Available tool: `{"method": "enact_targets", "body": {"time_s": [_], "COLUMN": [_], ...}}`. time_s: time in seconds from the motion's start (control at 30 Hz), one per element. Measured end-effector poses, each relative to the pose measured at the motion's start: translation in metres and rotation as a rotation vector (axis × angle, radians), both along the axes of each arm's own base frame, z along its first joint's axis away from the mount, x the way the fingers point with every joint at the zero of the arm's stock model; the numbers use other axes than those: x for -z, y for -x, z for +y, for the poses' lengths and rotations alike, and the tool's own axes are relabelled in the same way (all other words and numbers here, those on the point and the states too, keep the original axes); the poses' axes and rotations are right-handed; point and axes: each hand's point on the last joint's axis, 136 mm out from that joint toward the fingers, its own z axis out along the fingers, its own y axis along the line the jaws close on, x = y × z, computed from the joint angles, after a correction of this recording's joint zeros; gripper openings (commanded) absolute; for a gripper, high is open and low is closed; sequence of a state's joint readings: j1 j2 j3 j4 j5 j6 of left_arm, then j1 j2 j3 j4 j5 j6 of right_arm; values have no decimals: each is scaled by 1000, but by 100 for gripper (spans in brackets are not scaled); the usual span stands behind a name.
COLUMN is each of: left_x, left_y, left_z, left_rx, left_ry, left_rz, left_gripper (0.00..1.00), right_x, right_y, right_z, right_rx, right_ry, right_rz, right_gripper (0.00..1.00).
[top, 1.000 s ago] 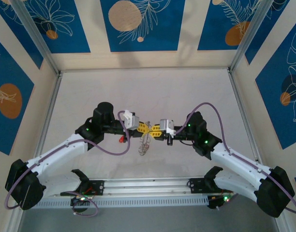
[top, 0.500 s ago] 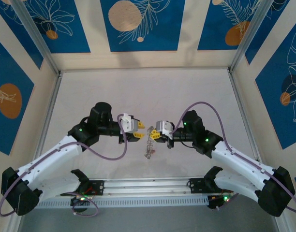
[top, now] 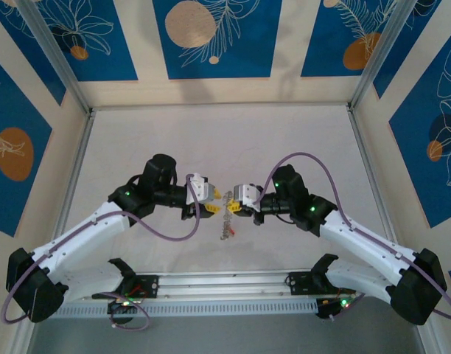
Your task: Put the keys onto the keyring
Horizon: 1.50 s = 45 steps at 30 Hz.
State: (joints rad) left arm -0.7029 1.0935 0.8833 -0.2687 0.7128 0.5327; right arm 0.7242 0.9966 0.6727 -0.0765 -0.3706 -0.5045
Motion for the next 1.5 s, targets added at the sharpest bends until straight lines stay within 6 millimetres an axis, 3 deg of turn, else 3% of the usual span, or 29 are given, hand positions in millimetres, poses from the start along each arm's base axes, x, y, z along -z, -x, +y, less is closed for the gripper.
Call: {"method": "enact_targets", "body": {"time_s": [0.17,0.73,1.1,1.2,1.27,1.5], "left_x": [-1,0,-7,-7,-6,3], "left_y": [1,5,4,4,5,1], "left_z": [-2,-3,-6,-7,-6,-3], "left_rx": [12,36,39,38,36,7], "left_ry": [18,36,80,84,82,38], "left_rz": [0,1,-3,3,14,10], "left_gripper": [30,19,13,0,0,0], "right_x": [5,-21,-25,-23,-20,-14], "right_y": [3,6,5,4,4,0], "right_z": [3,8,9,10,11,11], "right_rx": [-19,-48,-49,-50,-51,-24], "right_ry": [-53,-232,-253,-249,-244,-221], "right_rz": [5,-43,-44,-36,-30,-23], "right_gripper": [0,0,0,0,0,19]}}
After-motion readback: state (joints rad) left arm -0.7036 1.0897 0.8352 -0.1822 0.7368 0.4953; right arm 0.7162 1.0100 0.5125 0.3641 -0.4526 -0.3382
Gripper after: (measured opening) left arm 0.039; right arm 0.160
